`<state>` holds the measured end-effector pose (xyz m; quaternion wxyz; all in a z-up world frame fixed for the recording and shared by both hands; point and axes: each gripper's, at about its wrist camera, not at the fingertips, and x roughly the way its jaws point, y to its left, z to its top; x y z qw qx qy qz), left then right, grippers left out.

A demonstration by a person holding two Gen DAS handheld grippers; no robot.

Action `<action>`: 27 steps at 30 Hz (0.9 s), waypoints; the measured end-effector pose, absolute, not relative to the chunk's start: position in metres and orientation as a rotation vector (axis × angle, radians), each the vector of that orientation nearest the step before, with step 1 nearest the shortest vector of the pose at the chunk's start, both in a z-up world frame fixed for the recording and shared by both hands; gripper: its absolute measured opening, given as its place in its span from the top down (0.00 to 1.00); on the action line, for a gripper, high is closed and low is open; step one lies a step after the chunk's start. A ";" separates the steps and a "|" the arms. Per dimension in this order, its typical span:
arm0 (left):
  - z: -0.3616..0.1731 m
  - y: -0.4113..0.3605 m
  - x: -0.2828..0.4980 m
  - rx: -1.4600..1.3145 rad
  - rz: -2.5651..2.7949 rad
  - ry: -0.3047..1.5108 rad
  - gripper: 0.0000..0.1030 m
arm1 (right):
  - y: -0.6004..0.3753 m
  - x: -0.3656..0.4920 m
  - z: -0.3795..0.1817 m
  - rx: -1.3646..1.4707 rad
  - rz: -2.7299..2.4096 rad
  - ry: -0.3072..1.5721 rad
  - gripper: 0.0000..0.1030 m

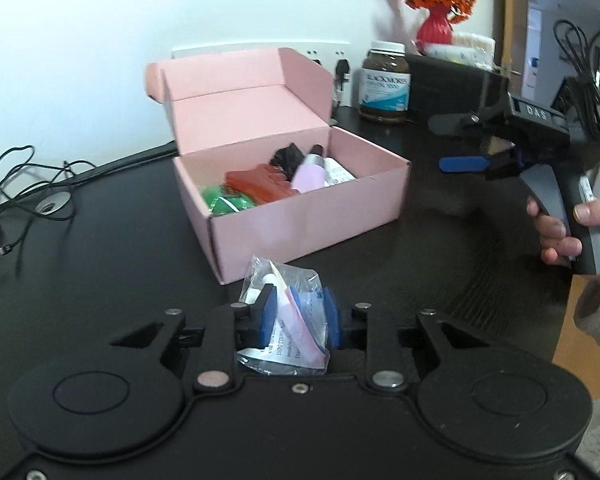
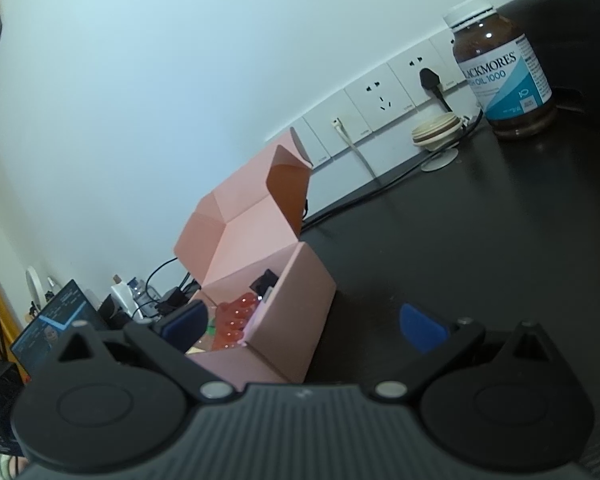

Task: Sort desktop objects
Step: 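Lift the clear bag with the left gripper toward the pink box, then lower the clear bag into the pink box and open the left gripper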

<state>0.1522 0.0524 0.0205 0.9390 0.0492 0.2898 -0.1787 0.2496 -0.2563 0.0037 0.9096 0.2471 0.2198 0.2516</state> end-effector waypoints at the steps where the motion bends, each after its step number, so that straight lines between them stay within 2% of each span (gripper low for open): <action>1: 0.020 0.053 0.152 0.100 -0.360 0.591 0.76 | -0.256 0.249 0.004 0.508 0.519 0.451 0.01; 8: 0.030 0.055 0.147 0.067 -0.346 0.552 0.78 | -0.256 0.249 0.004 0.510 0.522 0.453 0.01; 16: 0.069 0.050 0.148 0.077 -0.329 0.437 0.78 | -0.256 0.248 0.004 0.511 0.527 0.443 0.01; 21: 0.082 0.040 0.175 0.087 -0.295 0.384 0.78 | -0.255 0.247 0.004 0.505 0.530 0.438 0.01; 27: 0.074 0.020 0.217 0.091 -0.281 0.393 0.78 | -0.256 0.249 0.003 0.516 0.537 0.448 0.01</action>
